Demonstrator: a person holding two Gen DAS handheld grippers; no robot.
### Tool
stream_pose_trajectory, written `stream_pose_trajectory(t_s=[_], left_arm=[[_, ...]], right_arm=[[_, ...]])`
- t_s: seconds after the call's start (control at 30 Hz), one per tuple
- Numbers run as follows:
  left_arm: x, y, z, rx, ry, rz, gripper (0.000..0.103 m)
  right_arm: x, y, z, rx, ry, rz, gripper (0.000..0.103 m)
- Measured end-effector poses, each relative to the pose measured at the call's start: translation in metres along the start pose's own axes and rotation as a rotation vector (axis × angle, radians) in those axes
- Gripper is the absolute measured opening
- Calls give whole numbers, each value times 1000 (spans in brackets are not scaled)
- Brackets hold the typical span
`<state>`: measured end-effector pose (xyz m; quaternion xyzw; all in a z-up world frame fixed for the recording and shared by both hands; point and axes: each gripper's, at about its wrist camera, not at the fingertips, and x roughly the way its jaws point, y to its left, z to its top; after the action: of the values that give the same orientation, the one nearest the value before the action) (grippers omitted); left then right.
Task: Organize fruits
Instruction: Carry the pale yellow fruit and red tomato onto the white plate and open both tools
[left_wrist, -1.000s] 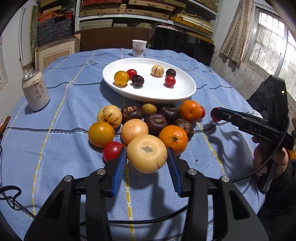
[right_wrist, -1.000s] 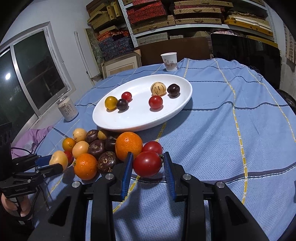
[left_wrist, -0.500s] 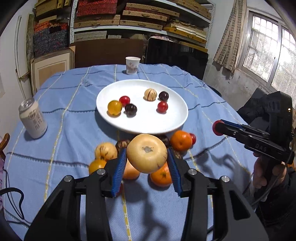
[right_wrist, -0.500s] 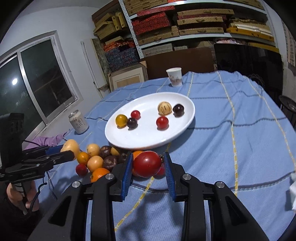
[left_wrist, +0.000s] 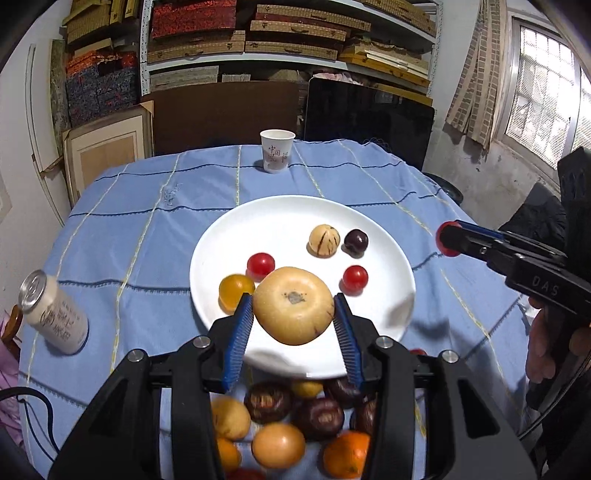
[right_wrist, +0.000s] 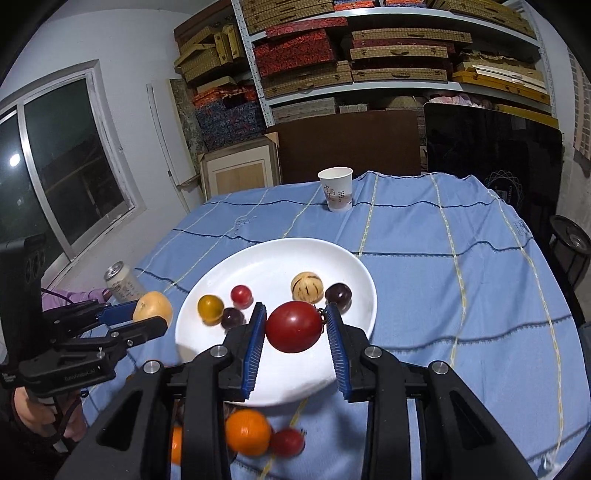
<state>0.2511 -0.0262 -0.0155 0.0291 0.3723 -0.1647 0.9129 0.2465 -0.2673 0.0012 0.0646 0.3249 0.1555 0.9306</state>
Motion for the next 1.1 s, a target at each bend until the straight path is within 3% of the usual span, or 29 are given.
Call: stream_pose_trajectory(t_s=[0.3,0.5,0.57,0.63,0.83,0.93,1.1], left_arm=[[71,13,31,-18,69,14,43],[102,13,43,-22,132,-23,44],[103,12,44,-15,129,-21,59],[97,13,45,-24,108,-12,69],[52,19,32,-69,72,-23,70],[16,17,6,-48,47,-25,77],[-36,17,-53,-20,36,-24,77]], right_arm=[[68,-5,17,27,81,-18,34],[95,-2,17,26,133,7,35],[95,2,18,9,133,3,40],[89,6,19,-8,124,-3,41],[52,7,8,-2,104,7,41],[21,16,-16,-24,117,-1,41],[-16,40,-73,-137,144,-76,41]])
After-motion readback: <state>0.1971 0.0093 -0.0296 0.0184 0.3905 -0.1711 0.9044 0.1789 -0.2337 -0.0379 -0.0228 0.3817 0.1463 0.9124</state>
